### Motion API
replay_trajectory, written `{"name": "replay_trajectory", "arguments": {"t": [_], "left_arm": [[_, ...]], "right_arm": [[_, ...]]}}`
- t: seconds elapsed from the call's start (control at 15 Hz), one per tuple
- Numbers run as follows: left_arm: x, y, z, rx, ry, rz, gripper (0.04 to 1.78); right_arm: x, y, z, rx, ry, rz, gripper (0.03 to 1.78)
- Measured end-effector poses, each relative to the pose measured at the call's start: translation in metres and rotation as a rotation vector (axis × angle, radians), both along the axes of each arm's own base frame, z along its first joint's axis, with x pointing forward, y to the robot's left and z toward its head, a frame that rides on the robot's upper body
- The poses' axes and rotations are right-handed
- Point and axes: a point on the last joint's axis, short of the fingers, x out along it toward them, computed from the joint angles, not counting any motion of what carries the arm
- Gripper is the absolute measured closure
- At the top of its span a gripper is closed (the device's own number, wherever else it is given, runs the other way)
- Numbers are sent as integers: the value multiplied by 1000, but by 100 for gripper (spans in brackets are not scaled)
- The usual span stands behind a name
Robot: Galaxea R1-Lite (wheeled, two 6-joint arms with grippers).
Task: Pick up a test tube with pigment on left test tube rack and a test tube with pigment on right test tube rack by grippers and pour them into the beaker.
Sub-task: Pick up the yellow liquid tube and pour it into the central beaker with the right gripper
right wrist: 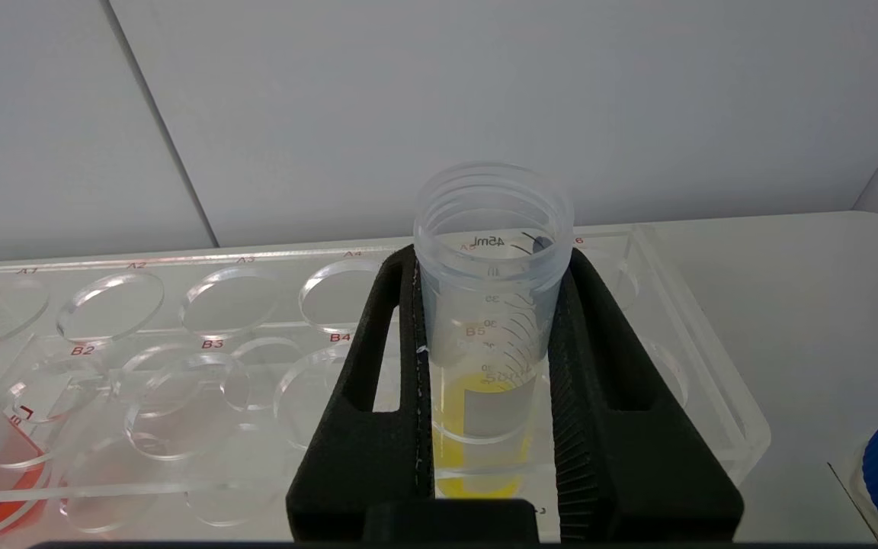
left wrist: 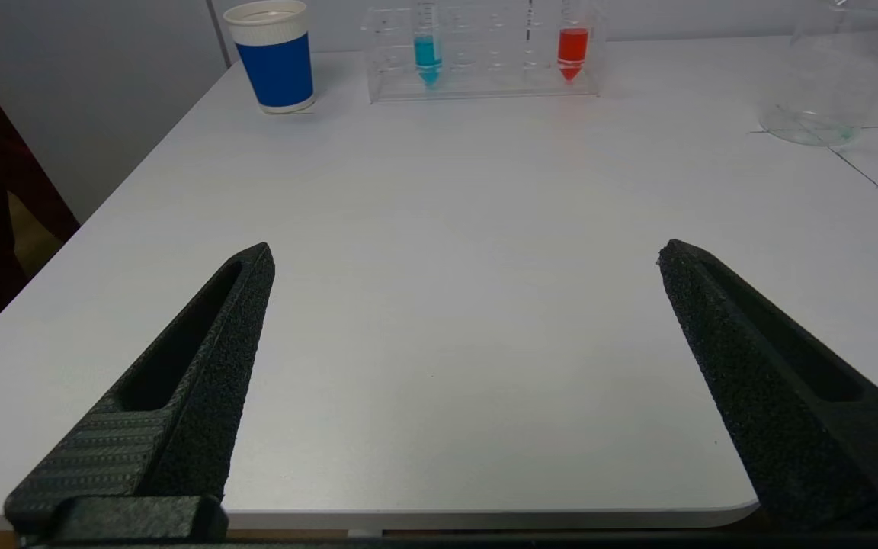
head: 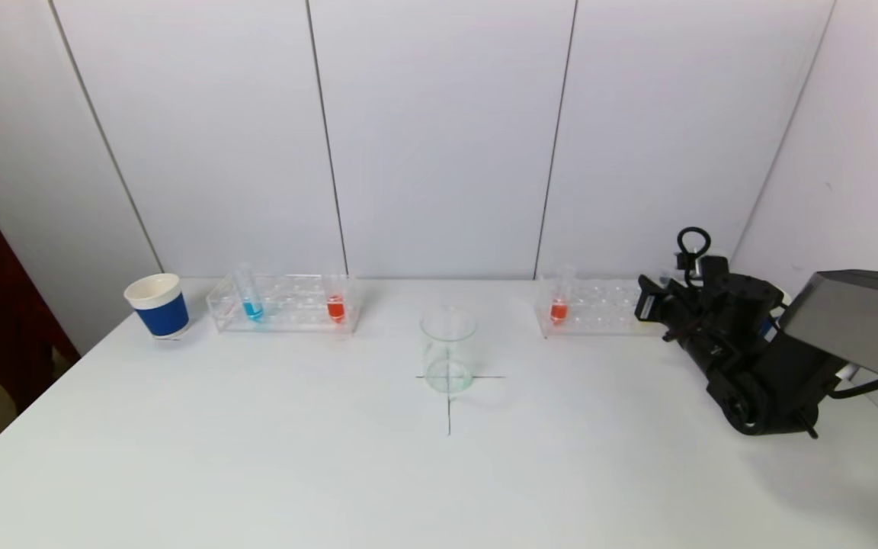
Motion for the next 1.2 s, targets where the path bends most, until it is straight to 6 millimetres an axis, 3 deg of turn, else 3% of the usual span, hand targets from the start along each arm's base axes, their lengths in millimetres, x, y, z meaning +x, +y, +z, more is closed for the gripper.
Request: {"name": "replay_trajectory", "arguments": {"t": [0.47, 1.2], "left_arm": [[0, 0, 0, 0, 0, 0, 6], [0, 0, 0, 0, 0, 0, 6]], "right_arm": [[-2, 0, 9, -1, -12, 1, 132], [-14, 1, 45, -1, -82, 4, 132]]}}
